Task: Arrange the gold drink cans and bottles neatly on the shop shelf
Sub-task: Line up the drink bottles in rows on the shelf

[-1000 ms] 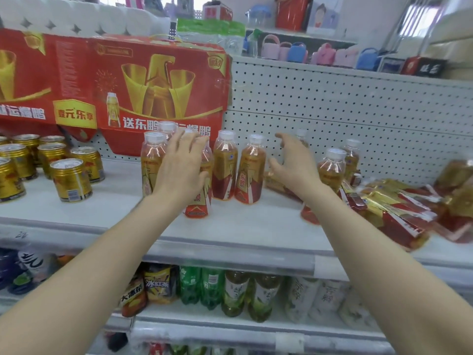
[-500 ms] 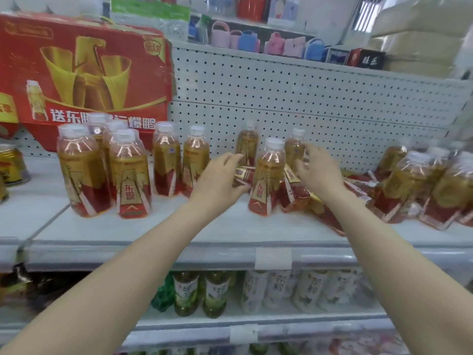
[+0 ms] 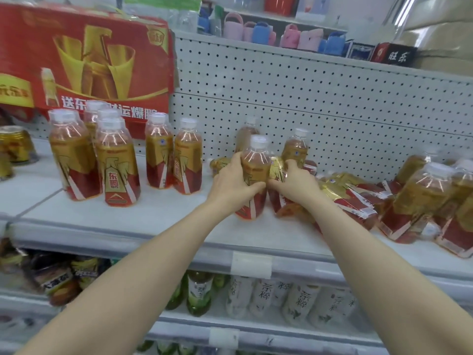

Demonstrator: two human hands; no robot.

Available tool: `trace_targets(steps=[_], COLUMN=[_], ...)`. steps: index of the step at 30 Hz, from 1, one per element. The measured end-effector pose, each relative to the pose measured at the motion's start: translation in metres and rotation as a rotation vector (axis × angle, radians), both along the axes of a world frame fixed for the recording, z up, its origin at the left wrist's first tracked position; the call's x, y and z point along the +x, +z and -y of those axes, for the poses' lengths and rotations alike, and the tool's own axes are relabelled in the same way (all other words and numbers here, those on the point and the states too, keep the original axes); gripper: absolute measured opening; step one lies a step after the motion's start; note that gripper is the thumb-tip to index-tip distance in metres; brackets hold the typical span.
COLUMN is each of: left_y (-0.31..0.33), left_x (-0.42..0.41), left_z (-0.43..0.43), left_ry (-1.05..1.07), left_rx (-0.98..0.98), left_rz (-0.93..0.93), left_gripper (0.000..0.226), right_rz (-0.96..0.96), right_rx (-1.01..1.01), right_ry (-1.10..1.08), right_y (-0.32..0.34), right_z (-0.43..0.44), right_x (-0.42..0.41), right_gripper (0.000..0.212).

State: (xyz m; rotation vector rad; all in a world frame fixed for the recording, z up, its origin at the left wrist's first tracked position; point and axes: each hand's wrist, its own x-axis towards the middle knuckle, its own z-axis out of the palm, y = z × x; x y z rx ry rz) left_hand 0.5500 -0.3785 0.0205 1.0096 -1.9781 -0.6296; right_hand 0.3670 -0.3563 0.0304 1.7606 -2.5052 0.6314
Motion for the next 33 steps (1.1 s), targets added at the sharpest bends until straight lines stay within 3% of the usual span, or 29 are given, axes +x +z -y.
trace_targets(steps=[5, 9, 16, 23, 33], left_y=[0.001, 0.004, 0.009, 0.004, 0.006], left_x=[0.044, 0.083, 0.126, 0.151, 0.153], left_z=[-0.006, -0.007, -0.005, 0.002, 0.006], left_ry=[0.088, 0.175, 0.296, 0.414, 0.472], left_rx=[-0.010, -0.004, -0.013, -0.047, -0.168], left_rz=[0.049, 0.065, 0.092, 0.067, 0.141], left_gripper=[0.067, 0.081, 0.077, 0.074, 0.098], right_rz=[0.033, 0.075, 0.278, 0.369, 0.371], right_rx=[-0.028, -0.183, -0.469, -0.395, -0.363], right_ry=[-0.055, -0.046, 0.201, 0.310, 0.355], right_y=[-0.007, -0.011, 0.020, 0.015, 0.007], right_z=[0.013, 0.011, 0.012, 0.037, 0.057], right_x=[0.005, 0.019, 0.082, 0.137, 0.132], right_gripper=[0.075, 0.076, 0.099, 0.088, 0.079])
